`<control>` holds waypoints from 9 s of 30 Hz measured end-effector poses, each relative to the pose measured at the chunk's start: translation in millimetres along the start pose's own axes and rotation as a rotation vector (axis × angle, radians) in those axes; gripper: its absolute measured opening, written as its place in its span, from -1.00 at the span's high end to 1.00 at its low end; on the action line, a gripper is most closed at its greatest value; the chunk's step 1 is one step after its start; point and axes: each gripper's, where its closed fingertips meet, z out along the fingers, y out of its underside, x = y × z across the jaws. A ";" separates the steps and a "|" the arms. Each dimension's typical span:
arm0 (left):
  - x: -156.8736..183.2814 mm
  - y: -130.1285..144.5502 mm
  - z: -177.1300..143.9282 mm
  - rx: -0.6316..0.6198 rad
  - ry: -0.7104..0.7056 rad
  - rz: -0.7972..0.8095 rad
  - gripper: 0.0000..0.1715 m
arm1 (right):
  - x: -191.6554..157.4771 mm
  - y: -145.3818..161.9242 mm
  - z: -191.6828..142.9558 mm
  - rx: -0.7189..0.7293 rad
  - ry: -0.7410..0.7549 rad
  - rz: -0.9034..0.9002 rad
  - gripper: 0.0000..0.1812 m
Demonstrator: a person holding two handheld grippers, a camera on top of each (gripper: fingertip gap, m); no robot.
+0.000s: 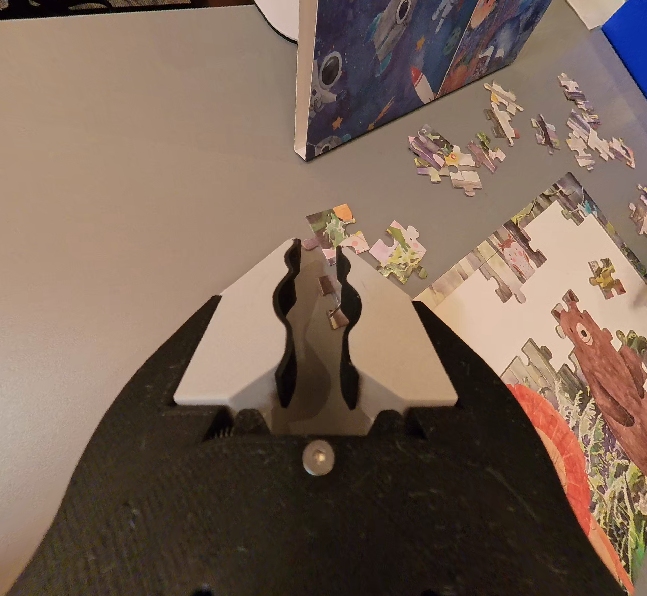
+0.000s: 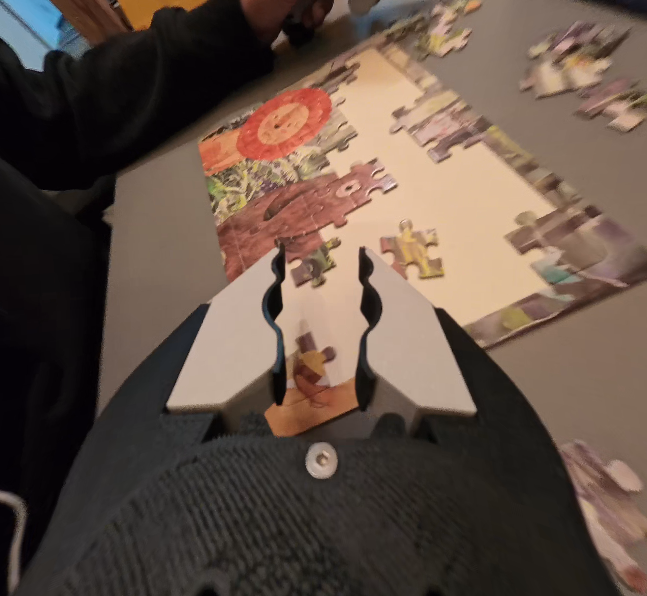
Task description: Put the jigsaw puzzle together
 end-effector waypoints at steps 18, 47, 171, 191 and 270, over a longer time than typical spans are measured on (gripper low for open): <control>0.1 -0.3 -0.2 0.003 0.003 -0.004 0.80 | -1.4 6.7 -3.6 -0.036 -0.078 0.043 0.58; 0.5 1.6 1.5 -0.014 0.006 -0.003 0.80 | 24.8 12.6 20.0 -0.331 -0.072 -0.503 0.66; 0.8 3.2 3.0 -0.029 -0.003 0.010 0.80 | 9.7 10.5 27.7 -0.335 -0.041 -0.499 0.68; 0.8 3.3 3.1 -0.029 -0.004 0.012 0.80 | 11.2 9.6 27.4 -0.324 -0.033 -0.516 0.68; 28.2 -32.0 -27.2 0.284 0.216 -0.007 0.96 | 78.1 -62.8 -17.4 0.171 0.304 -0.324 0.87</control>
